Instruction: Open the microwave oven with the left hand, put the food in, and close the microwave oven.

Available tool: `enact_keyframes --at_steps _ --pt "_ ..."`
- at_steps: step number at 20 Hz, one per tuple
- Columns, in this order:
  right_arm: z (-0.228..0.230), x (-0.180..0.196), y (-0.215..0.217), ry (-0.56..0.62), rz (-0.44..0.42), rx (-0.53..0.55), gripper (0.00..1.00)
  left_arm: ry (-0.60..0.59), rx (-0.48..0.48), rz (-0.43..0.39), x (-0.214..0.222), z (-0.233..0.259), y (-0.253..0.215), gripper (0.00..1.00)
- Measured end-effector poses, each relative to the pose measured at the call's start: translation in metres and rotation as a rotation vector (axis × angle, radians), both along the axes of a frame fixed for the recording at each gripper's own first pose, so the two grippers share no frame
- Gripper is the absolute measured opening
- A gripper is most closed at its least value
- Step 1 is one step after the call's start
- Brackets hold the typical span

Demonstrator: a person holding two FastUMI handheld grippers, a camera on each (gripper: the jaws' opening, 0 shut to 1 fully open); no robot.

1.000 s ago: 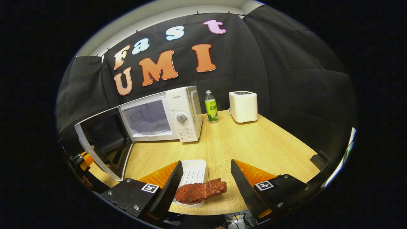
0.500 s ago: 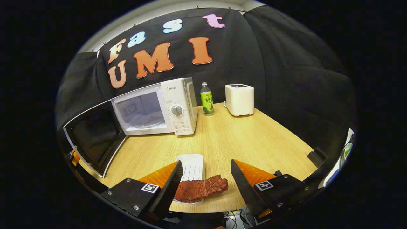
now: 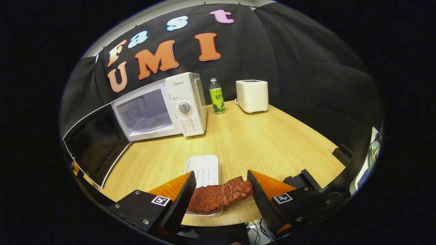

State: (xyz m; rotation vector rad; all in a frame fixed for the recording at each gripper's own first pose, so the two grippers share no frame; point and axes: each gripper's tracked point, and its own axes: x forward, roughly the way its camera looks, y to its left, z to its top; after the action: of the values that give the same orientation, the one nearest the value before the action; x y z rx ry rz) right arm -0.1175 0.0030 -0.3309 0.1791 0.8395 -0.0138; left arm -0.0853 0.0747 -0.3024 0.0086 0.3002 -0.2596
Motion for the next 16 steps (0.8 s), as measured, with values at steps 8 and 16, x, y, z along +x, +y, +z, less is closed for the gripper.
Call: enact_keyframes --at_steps 8,16 --pt "-0.011 -0.013 -0.012 0.013 -0.139 0.128 0.81 -0.006 -0.013 -0.009 -0.025 0.009 0.001 0.7" --pt "0.004 -0.016 -0.014 -0.058 -0.165 0.207 0.51 -0.036 -0.086 0.088 -0.033 0.032 0.035 0.77"
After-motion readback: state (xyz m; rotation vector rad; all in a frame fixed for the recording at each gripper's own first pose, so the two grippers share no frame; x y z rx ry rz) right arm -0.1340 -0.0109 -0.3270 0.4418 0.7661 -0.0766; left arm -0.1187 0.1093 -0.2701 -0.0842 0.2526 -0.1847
